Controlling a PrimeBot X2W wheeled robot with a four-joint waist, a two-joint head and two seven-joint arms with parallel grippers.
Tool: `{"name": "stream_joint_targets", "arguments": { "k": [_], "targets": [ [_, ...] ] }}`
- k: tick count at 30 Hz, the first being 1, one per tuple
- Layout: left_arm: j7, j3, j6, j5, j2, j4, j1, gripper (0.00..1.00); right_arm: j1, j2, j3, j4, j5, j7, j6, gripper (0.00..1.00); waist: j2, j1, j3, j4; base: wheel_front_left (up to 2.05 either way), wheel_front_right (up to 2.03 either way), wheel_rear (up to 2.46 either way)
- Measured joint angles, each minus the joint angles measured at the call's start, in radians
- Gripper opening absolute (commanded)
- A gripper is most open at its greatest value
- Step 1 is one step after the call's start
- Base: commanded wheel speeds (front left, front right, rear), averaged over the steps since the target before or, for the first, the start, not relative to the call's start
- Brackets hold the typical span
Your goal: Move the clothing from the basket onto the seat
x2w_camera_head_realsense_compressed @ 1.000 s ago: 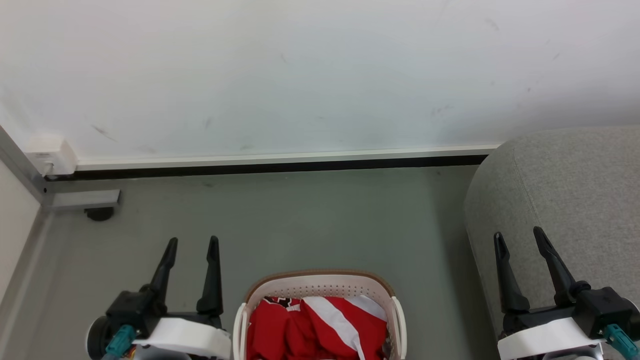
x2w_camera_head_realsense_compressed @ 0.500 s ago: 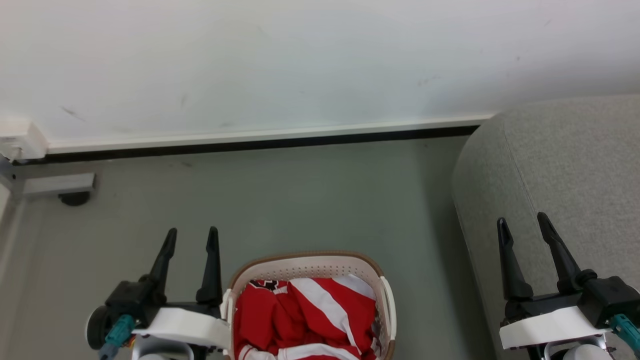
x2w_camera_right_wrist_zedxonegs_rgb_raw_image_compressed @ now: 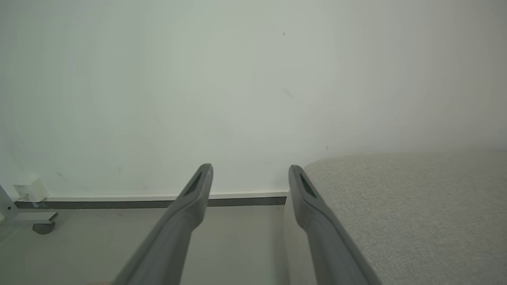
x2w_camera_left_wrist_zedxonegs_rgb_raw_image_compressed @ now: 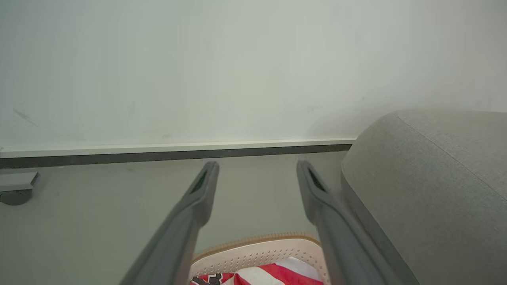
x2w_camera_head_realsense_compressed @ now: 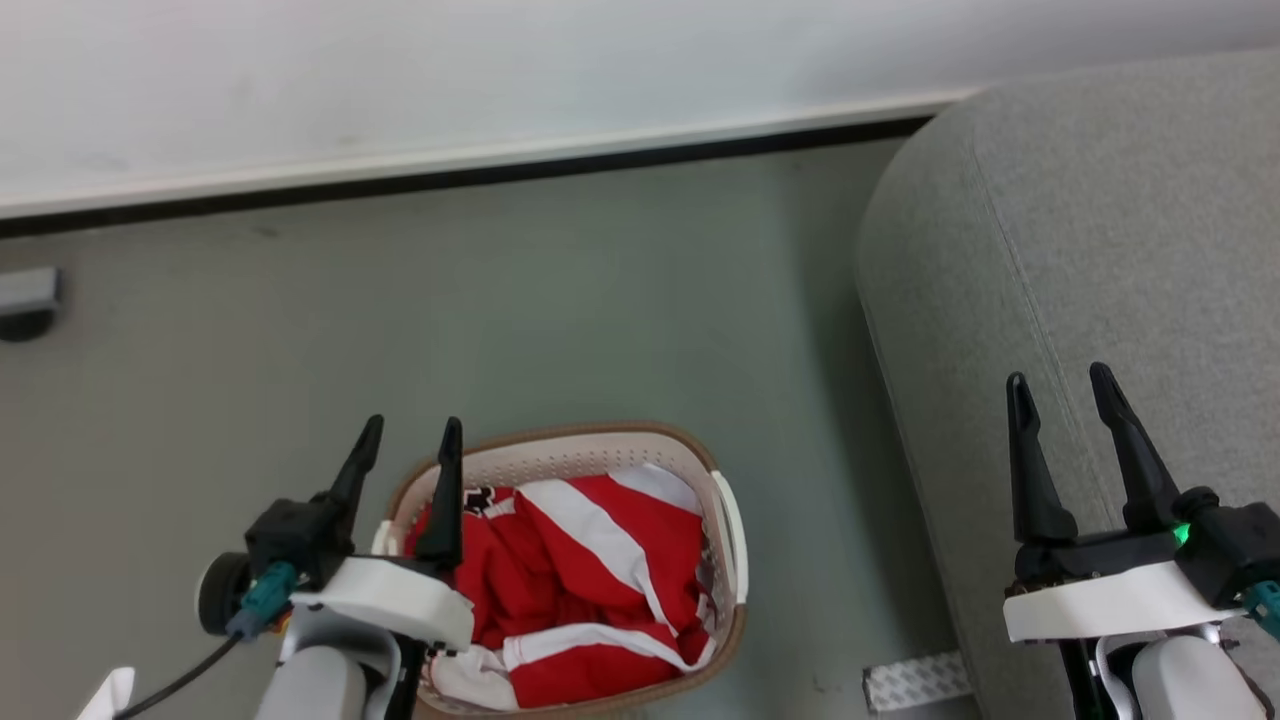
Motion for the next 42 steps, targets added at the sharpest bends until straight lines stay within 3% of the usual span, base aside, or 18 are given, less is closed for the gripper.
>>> {"name": "stream_joint_targets", "arguments": {
  "k": [7, 16, 27, 35, 42],
  "targets": [
    [0.0, -0.02, -0.033, 0.031, 0.036, 0.18, -0.096, 1.0, -0.044, 0.0, 0.003, -0.011, 0.025, 0.0, 0.0, 1.0, 0.0, 0.0, 0.094, -0.049, 0.0, 0.0, 0.0],
    [0.004, -0.15, -0.062, 0.098, 0.104, 0.464, -0.259, 1.0, -0.093, 0.0, 0.007, -0.028, 0.07, 0.0, 0.0, 1.0, 0.0, 0.0001, 0.211, -0.105, 0.0, 0.0, 0.0],
    [0.109, -0.317, -0.069, 0.041, 0.13, 0.747, -0.456, 1.0, -0.149, -0.001, -0.011, -0.046, 0.128, 0.0, 0.0, 1.0, 0.0, 0.0, 0.351, -0.181, 0.0, 0.0, 0.0],
    [0.225, -0.395, -0.069, -0.013, 0.156, 0.88, -0.553, 1.0, -0.167, -0.001, 0.005, -0.055, 0.166, 0.0, 0.0, 1.0, 0.0, 0.0, 0.438, -0.237, 0.0, 0.0, 0.0],
    [0.296, -0.472, -0.069, -0.021, 0.188, 0.917, -0.605, 1.0, -0.176, -0.001, 0.038, -0.057, 0.199, 0.0, 0.0, 1.0, 0.0, 0.0, 0.5, -0.286, 0.0, 0.0, 0.0]
  ]
}}
